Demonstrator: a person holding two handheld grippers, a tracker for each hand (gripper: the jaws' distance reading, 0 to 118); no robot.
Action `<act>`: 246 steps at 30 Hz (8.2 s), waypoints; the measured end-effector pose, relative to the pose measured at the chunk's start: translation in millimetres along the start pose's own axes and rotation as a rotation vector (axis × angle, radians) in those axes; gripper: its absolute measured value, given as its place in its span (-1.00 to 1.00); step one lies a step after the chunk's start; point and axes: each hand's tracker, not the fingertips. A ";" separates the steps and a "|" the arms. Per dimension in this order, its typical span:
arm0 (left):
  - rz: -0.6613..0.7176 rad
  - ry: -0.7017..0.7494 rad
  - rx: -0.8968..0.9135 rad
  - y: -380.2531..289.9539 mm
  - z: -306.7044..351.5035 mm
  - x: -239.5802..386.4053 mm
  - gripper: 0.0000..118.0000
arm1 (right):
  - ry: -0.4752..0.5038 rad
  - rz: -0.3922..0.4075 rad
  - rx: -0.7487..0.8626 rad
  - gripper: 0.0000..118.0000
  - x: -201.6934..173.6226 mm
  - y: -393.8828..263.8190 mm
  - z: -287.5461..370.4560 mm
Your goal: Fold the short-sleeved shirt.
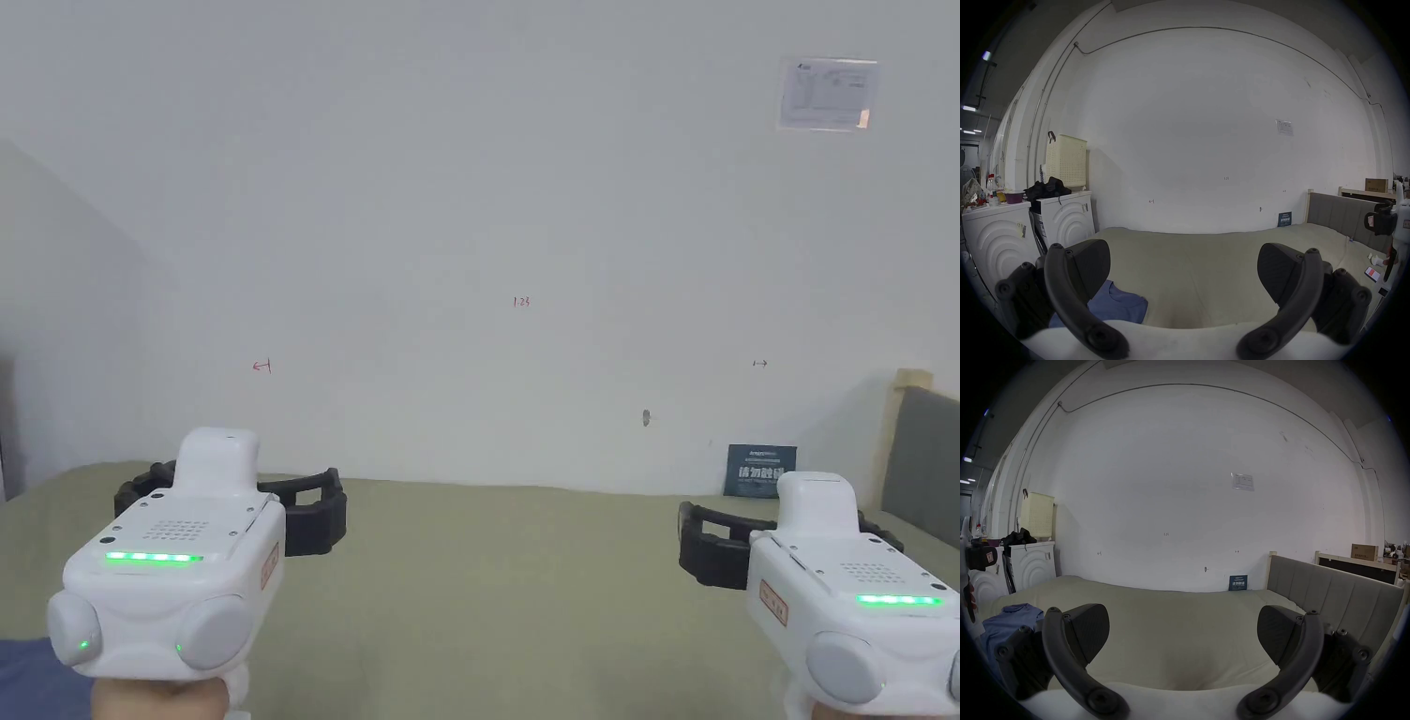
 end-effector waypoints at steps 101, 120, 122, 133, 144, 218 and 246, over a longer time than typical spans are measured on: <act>0.007 0.005 -0.023 -3.7 -0.5 3.3 1.00 | 0.002 0.012 0.006 1.00 -4.4 2.0 -1.0; 0.068 0.007 -0.032 -12.9 -1.7 4.2 1.00 | 0.014 -0.006 -0.022 1.00 -3.0 -1.1 4.3; 0.059 0.008 -0.030 -11.9 -1.2 4.0 1.00 | 0.011 0.006 -0.027 1.00 -4.7 -1.3 4.2; -0.085 0.065 0.014 -28.2 9.7 12.9 -1.00 | 0.008 0.077 -0.100 -0.98 -11.2 -17.6 12.5; 0.004 0.140 -0.044 -14.5 42.2 -55.5 -1.00 | 0.153 0.044 -0.122 -1.00 -67.1 -3.9 9.4; 0.143 -0.068 -1.006 -139.4 -195.4 -221.0 -0.97 | 0.301 0.097 -0.439 -1.00 -97.7 -131.2 -68.3; -0.072 -1.025 -1.003 -164.1 -95.9 320.3 0.23 | -0.165 0.003 -0.472 -1.00 122.3 -99.5 66.0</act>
